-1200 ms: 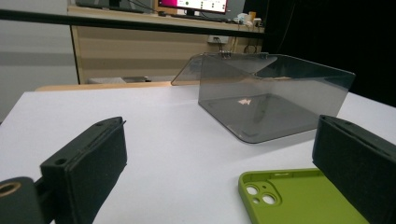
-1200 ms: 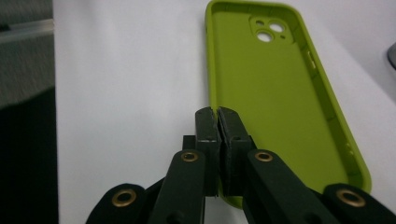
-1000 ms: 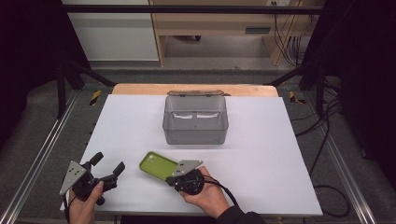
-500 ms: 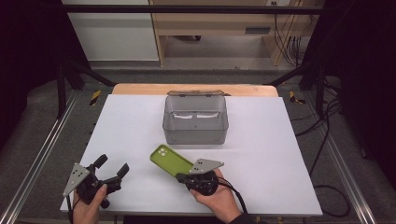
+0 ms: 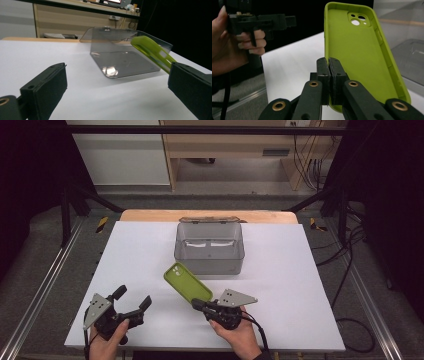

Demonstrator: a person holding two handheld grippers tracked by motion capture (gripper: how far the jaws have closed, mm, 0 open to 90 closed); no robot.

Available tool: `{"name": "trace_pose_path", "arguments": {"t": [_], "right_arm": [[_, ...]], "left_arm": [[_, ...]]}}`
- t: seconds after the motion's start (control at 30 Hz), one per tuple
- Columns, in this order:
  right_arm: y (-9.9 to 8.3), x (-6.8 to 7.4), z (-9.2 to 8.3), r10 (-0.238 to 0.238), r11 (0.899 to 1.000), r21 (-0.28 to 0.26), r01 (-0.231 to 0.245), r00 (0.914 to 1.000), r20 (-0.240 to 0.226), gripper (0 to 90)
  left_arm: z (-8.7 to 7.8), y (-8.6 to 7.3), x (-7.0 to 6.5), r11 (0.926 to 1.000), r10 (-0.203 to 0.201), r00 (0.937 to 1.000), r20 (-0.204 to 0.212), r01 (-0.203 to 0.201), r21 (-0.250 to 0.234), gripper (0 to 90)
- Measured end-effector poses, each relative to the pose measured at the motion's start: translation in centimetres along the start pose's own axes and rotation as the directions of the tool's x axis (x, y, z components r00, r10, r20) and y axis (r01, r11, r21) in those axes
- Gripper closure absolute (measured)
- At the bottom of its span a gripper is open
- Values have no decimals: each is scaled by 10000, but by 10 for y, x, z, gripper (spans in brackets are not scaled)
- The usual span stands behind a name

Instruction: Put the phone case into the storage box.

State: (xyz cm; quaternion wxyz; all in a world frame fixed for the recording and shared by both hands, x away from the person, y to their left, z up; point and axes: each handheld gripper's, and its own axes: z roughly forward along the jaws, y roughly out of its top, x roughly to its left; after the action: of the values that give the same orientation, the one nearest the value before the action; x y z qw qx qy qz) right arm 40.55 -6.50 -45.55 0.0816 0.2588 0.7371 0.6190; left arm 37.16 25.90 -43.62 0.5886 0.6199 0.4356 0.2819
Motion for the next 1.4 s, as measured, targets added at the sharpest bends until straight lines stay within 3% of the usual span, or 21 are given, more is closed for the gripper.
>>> {"name": "trace_pose_path", "arguments": {"t": [0.17, 0.23, 0.3, 0.43, 0.5, 0.7, 0.8, 0.93, 1.13, 1.23, 1.4], "right_arm": [[2, -3, -9, -148, 9990, -417, 163, 9993, 345, 879], [2, -7, -16, 80, 9978, -660, -49, 9989, 465, 879], [3, -8, -22, -72, 9964, -841, 129, 9977, 667, 879], [4, -12, -31, 294, 9913, -1304, -193, 9967, 758, 879], [5, -11, -32, 243, 9864, -1642, -113, 9967, 770, 878], [3, -12, -31, 377, 9828, -1837, -206, 9952, 903, 879], [0, -13, -32, 669, 9793, -1962, -503, 9947, 786, 879], [-2, -14, -31, 852, 9765, -2039, -703, 9942, 653, 879], [-4, -15, -32, 890, 9749, -2110, -712, 9931, 761, 879], [-4, -16, -33, 911, 9732, -2186, -708, 9922, 845, 879], [-4, -15, -33, 915, 9721, -2232, -717, 9926, 798, 879]], "left_arm": [[10, 15, -32, 9982, 540, 9976, 425, -550, 220, 20], [15, 20, -38, 9990, 405, 9974, 598, -414, 140, 21], [23, 25, -44, 9997, 213, 9971, 730, -219, 79, 22], [37, 34, -55, 9999, -124, 9973, 727, 132, -111, 24], [42, 39, -61, 9995, -86, 9975, 705, 108, -301, 25], [58, 45, -80, 9991, 177, 9964, 826, -144, -410, 25], [63, 45, -84, 9982, -106, 9970, 763, 150, -572, 25], [75, 40, -90, 9988, -118, 9962, 866, 159, -466, 19], [85, 33, -100, 9977, -490, 9972, 557, 515, -437, 26], [86, 33, -101, 9946, -883, 9945, 566, 911, -489, 27], [88, 30, -104, 9941, -1002, 9940, 431, 1018, -367, 33]]}}
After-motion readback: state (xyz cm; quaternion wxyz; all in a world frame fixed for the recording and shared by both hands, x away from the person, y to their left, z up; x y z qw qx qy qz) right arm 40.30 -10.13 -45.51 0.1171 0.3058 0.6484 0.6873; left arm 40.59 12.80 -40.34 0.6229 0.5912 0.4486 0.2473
